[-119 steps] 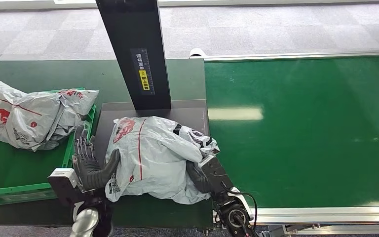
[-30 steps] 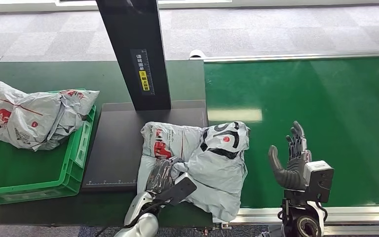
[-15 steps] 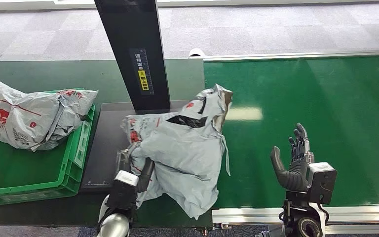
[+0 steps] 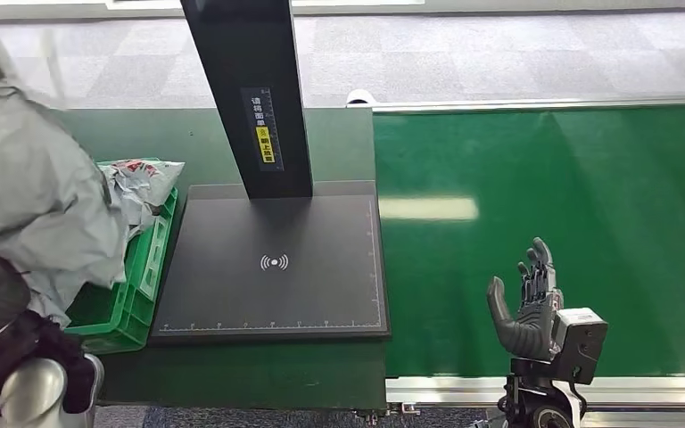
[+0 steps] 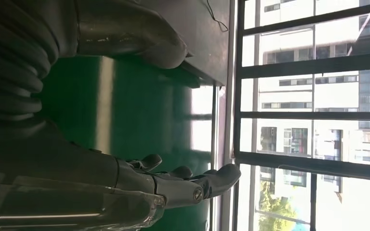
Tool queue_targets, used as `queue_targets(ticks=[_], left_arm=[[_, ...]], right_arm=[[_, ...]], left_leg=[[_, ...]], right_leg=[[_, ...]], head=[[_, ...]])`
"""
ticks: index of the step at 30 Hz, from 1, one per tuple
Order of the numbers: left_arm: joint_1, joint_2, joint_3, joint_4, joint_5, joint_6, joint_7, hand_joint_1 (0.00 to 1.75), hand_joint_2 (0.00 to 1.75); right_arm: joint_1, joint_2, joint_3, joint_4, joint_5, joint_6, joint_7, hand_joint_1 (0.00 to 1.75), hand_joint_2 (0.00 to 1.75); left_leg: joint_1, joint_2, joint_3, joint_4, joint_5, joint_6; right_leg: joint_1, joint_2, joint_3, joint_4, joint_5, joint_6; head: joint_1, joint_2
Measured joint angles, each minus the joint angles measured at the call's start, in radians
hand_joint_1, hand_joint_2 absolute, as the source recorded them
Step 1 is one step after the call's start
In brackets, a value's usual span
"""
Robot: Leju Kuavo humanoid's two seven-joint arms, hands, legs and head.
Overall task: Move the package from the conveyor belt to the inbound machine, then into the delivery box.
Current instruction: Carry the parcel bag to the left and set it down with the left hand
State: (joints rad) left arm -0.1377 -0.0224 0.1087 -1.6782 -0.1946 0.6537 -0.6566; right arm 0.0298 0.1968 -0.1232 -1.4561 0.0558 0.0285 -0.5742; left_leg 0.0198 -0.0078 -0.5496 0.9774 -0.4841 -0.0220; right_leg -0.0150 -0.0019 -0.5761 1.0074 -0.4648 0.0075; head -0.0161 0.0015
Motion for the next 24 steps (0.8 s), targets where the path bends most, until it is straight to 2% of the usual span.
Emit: queue_targets(ticks=[5,8,13,19,23,24], left_arm=[[-0.255,0.113,0.189,0.517,0.016,-0.006,-0.020,1.75,1.75],[-0.354,0.164,0.259,0.765,0.015,-0.005,0.000,1.75,1.75],[-0.450,0.209,0.310,0.982,-0.005,-0.001,0.042,1.75,1.75],[-0.515,0.242,0.341,1.128,-0.028,0.003,0.135,1.71,1.75],[-0.535,0.254,0.361,1.179,-0.022,-0.001,0.144,0.03,1.75],[-0.538,0.255,0.366,1.185,-0.016,-0.010,0.143,0.00,1.75]], right_arm=[[0.004,0.004,0.016,0.000,-0.010,-0.001,0.009,0.00,1.75],[0.008,0.007,0.019,0.000,-0.014,-0.003,0.014,0.00,1.75],[0.011,0.010,0.024,0.000,-0.014,-0.003,0.017,0.00,1.75],[0.013,0.013,0.024,0.001,-0.012,-0.003,0.021,0.00,1.75],[0.016,0.013,0.024,0.003,-0.012,-0.003,0.023,0.00,1.75],[0.016,0.013,0.024,0.004,-0.012,-0.003,0.024,0.00,1.75]], left_leg=[[0.002,0.005,0.000,0.000,0.003,-0.003],[0.002,0.006,0.000,0.000,0.003,-0.003],[0.000,0.003,-0.001,0.000,0.001,-0.003],[0.000,0.004,0.002,-0.001,0.001,-0.003],[0.000,0.004,0.004,-0.001,0.001,-0.003],[0.000,0.004,0.005,-0.001,0.001,-0.003]], right_leg=[[0.002,0.004,-0.002,0.002,0.003,-0.004],[0.002,0.005,-0.003,0.003,0.003,-0.003],[0.000,0.004,-0.002,0.002,0.002,-0.002],[0.000,0.005,0.000,0.003,0.002,-0.002],[0.000,0.005,0.001,0.004,0.001,-0.002],[0.000,0.005,0.001,0.004,0.001,-0.002]], head=[[0.000,0.000],[0.000,0.000],[0.000,0.000],[0.000,0.000],[0.000,0.000],[0.000,0.000]])
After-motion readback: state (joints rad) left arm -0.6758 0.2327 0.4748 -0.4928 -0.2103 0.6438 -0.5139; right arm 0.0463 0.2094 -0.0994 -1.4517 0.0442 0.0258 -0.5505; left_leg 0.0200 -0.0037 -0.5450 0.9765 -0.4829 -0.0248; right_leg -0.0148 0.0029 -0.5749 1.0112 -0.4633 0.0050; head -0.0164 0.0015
